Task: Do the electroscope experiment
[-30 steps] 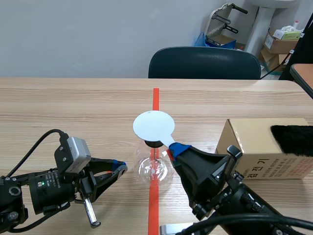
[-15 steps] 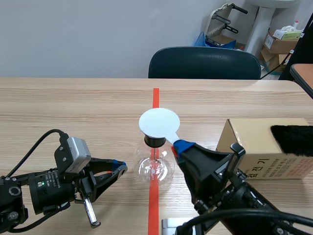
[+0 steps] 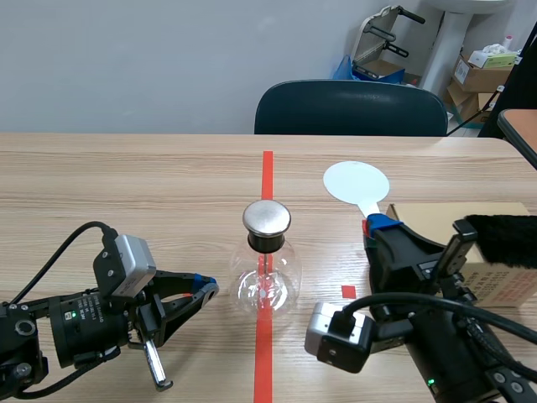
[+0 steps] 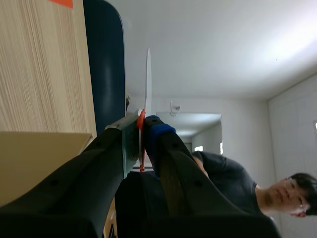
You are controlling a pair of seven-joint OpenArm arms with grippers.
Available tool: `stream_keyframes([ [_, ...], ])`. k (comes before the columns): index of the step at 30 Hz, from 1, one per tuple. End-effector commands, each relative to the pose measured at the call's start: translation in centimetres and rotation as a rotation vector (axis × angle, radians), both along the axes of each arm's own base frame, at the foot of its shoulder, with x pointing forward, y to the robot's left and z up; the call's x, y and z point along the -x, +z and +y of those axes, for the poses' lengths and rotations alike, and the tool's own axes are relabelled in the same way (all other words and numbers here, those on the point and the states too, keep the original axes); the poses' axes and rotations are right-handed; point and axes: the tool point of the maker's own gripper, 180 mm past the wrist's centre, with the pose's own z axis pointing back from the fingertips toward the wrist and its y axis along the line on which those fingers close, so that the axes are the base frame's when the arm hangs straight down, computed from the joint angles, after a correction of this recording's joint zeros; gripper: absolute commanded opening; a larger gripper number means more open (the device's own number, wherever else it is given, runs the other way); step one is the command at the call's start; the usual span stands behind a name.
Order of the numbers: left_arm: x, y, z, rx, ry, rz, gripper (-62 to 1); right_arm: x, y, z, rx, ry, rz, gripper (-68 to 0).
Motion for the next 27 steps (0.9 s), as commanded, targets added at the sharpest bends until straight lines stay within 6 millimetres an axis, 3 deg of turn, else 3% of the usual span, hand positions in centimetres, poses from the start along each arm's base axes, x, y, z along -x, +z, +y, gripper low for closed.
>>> stream_keyframes([
  [1,-0.2,0.9,-0.5,0.036,-0.002,-0.017,-58.2,-0.3,1.1,-0.7,-0.009,-0.032,-0.034,-66.5],
  [8,-0.2,0.9,-0.5,0.036,-0.002,-0.017,-58.2,-0.9,1.2,-3.2,-0.019,-0.173,-0.036,-66.5],
  [15,-0.2,0.9,-0.5,0.036,-0.002,-0.017,-58.2,-1.0,1.2,-4.4,-0.024,-0.243,-0.037,-66.5],
  [23,-0.2,0.9,-0.5,0.036,-0.002,-0.017,-58.2,-1.0,1.2,-4.6,-0.024,-0.250,-0.036,-66.5],
  [27,-0.2,0.9,-0.4,0.035,-0.002,-0.017,-58.2,-0.9,1.1,-3.0,-0.018,-0.165,-0.035,-66.5],
])
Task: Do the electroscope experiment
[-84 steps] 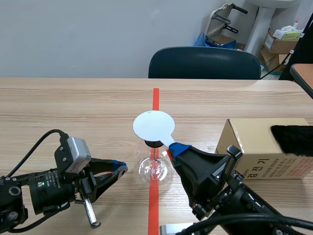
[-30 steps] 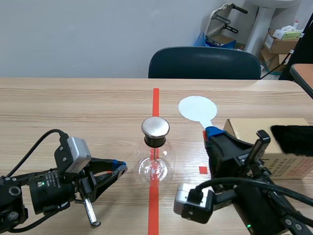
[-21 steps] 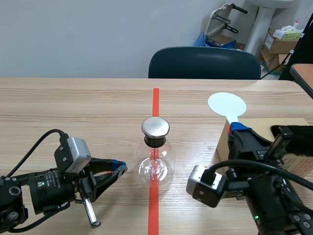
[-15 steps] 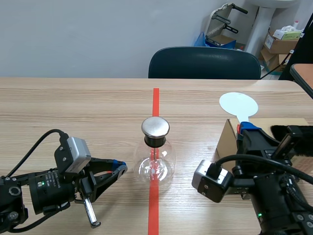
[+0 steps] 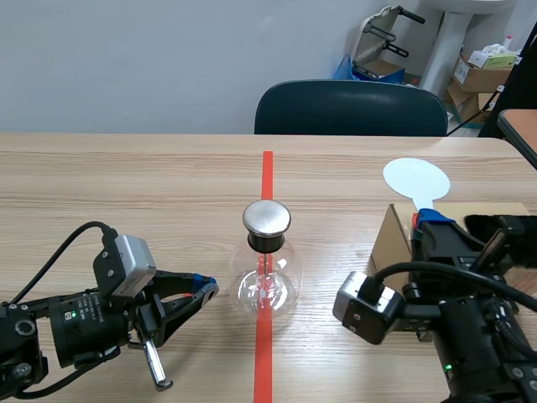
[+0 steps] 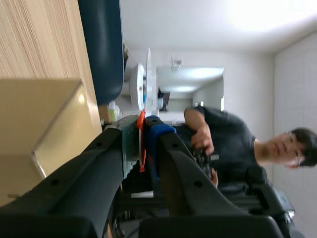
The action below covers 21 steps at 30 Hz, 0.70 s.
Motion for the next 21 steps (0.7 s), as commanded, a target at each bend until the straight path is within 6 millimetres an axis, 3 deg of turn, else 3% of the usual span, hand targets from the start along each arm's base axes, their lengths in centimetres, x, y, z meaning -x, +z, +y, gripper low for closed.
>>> stream_keyframes([
  [1,-0.2,0.9,-0.4,0.034,-0.002,-0.017,-58.2,0.0,1.0,0.6,-0.001,0.042,-0.034,-66.5],
  [14,-0.2,0.9,-0.5,0.035,-0.002,-0.017,-58.2,2.6,0.8,7.2,0.027,0.438,-0.030,-66.5],
  [21,-0.2,0.9,-0.5,0.037,-0.003,-0.018,-58.2,4.4,0.6,9.4,0.038,0.597,-0.028,-66.5],
])
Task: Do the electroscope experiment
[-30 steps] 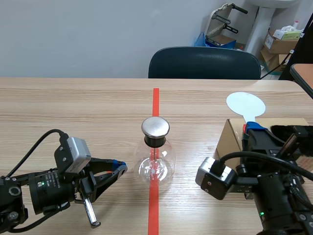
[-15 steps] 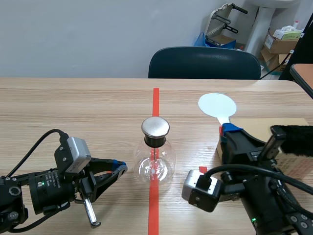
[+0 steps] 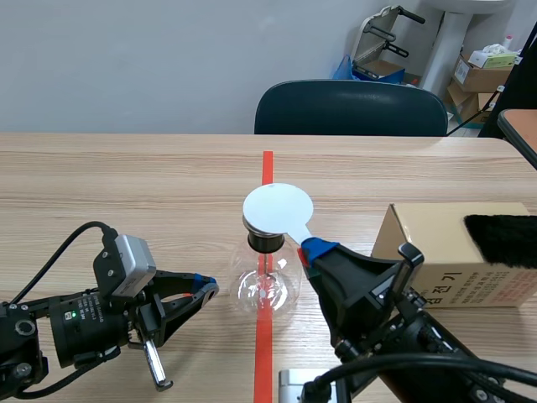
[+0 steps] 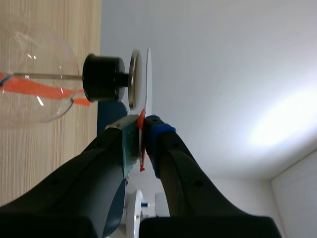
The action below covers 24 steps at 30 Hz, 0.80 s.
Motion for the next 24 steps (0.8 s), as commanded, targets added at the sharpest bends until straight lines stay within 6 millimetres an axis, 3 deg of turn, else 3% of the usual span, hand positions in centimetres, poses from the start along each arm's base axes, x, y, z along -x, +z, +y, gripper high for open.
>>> stream_keyframes([
  [1,-0.18,0.93,-0.49,0.036,-0.002,-0.017,-58.2,0.02,0.98,0.07,-0.009,0.016,-0.033,-66.5],
  [24,-0.18,0.93,-0.49,0.036,-0.002,-0.017,-58.2,0.24,0.96,0.30,-0.008,0.034,-0.033,-66.5],
])
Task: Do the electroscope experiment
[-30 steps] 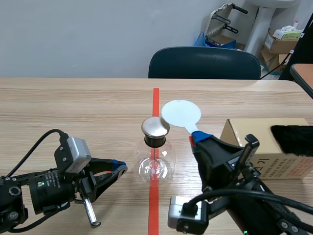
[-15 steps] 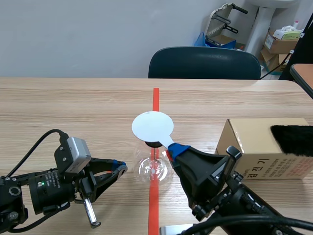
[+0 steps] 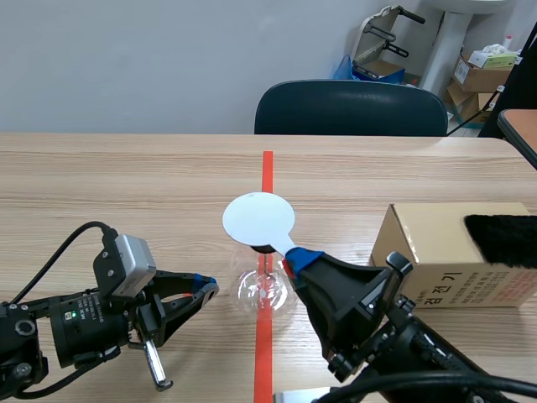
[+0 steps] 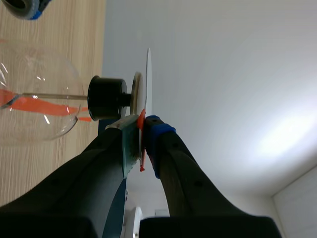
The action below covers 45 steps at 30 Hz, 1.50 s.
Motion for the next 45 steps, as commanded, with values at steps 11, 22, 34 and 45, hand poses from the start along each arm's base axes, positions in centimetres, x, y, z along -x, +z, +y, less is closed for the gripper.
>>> stream_keyframes([
  [11,-0.2,0.9,-0.5,0.036,-0.002,-0.017,-58.2,-3.8,1.4,-5.4,-0.036,-0.354,-0.038,-66.5],
  [22,-0.2,0.9,-0.5,0.035,0.000,-0.020,-58.2,-5.4,1.5,-11.1,-0.058,-0.685,-0.041,-66.5],
  [34,-0.2,0.9,-0.5,0.035,0.000,-0.020,-58.2,-5.4,1.6,-12.4,-0.064,-0.760,-0.042,-66.5],
  [45,-0.2,0.9,-0.5,0.035,0.000,-0.020,-58.2,-4.7,1.5,-7.9,-0.045,-0.505,-0.039,-66.5],
])
